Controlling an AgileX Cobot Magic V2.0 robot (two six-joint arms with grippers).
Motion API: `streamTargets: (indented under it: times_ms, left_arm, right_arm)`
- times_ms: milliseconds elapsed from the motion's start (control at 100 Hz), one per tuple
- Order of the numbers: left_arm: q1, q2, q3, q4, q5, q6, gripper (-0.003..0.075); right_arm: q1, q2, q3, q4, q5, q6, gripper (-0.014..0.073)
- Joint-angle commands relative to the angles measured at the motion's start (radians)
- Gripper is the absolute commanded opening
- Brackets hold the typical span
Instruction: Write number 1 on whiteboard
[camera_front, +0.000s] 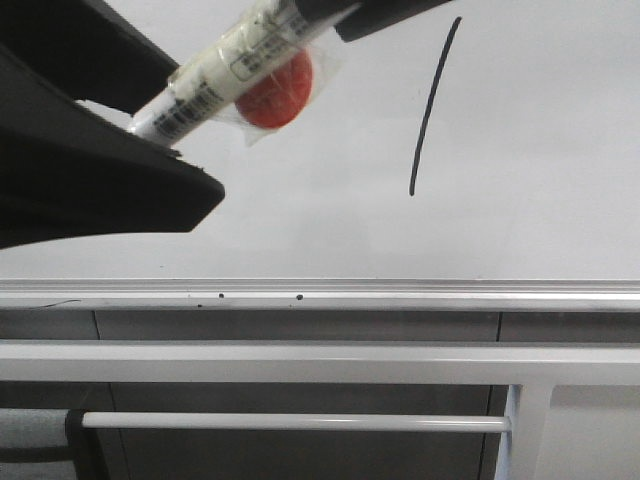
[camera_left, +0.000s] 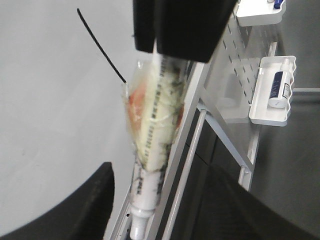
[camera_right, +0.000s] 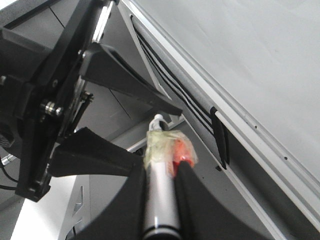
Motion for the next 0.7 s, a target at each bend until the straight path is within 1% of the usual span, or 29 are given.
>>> streamTargets:
  times_ms: [0, 100, 150, 200, 220, 240, 250, 270, 280, 310, 460, 530, 570, 620, 690]
  left_arm:
    - [-0.007, -0.007, -0.036, 0.017, -0.018, -0.005, 0.0365]
    - [-0.007, -0.007, -0.036, 0.017, -0.018, -0.005, 0.0356]
    - [-0.007, -0.007, -0.036, 0.017, -0.018, -0.005, 0.0314]
    - [-0.007, -0.007, -0.036, 0.017, -0.018, -0.005, 0.0235]
    - [-0.007, -0.007, -0.036, 0.017, -0.018, -0.005, 0.0176]
    - [-0.007, -0.007, -0.036, 0.017, -0.018, -0.005, 0.0144]
    - [-0.007, -0.007, -0.036, 0.017, -0.018, -0.005, 0.0112]
    - [-0.007, -0.007, -0.036, 0.017, -0.018, -0.005, 0.0078]
    - [-0.007, -0.007, -0.036, 0.017, -0.018, -0.005, 0.0045]
    - [-0.007, -0.007, -0.036, 0.017, -0.018, -0.005, -0.0021]
    - [-0.007, -0.007, -0.036, 0.009, -0.018, -0.007, -0.0020]
    - [-0.007, -0.007, -0.036, 0.000, 0.001, -0.055, -0.0020]
    - [-0.007, -0.007, -0.036, -0.001, 0.019, -0.111, -0.0020]
    - [-0.007, -0.007, -0.036, -0.001, 0.045, -0.184, -0.0020]
    - [-0.007, -0.009, -0.036, 0.004, 0.061, -0.273, -0.0020]
  right_arm:
    - [0.000, -0.008, -0.038, 0.031, -0.040, -0.002, -0.0063]
    - [0.000, -0.008, -0.038, 0.031, -0.040, -0.002, -0.0063]
    - [0.000, -0.008, -0.038, 0.031, -0.039, -0.002, -0.0063]
    - [0.000, -0.008, -0.038, 0.031, -0.037, -0.002, -0.0063]
    - [0.000, -0.008, -0.038, 0.031, -0.036, -0.002, -0.0063]
    - [0.000, -0.008, -0.038, 0.031, -0.036, -0.002, -0.0063]
    - [0.000, -0.008, -0.038, 0.031, -0.036, -0.002, -0.0063]
    - [0.000, -0.008, -0.038, 0.031, -0.035, -0.002, -0.0063]
    - [0.000, -0.008, -0.038, 0.031, -0.035, -0.002, -0.0063]
    - [0.000, -0.008, -0.038, 0.031, -0.035, -0.002, -0.0063]
    - [0.000, -0.008, -0.038, 0.031, -0.037, -0.002, -0.0063]
    - [0.000, -0.008, -0.038, 0.029, -0.041, -0.002, -0.0063]
    - [0.000, -0.010, -0.038, 0.024, -0.045, -0.004, -0.0059]
    - [0.000, -0.015, -0.038, 0.022, -0.045, -0.021, -0.0026]
    - [0.000, -0.035, -0.038, 0.011, -0.052, -0.023, 0.0089]
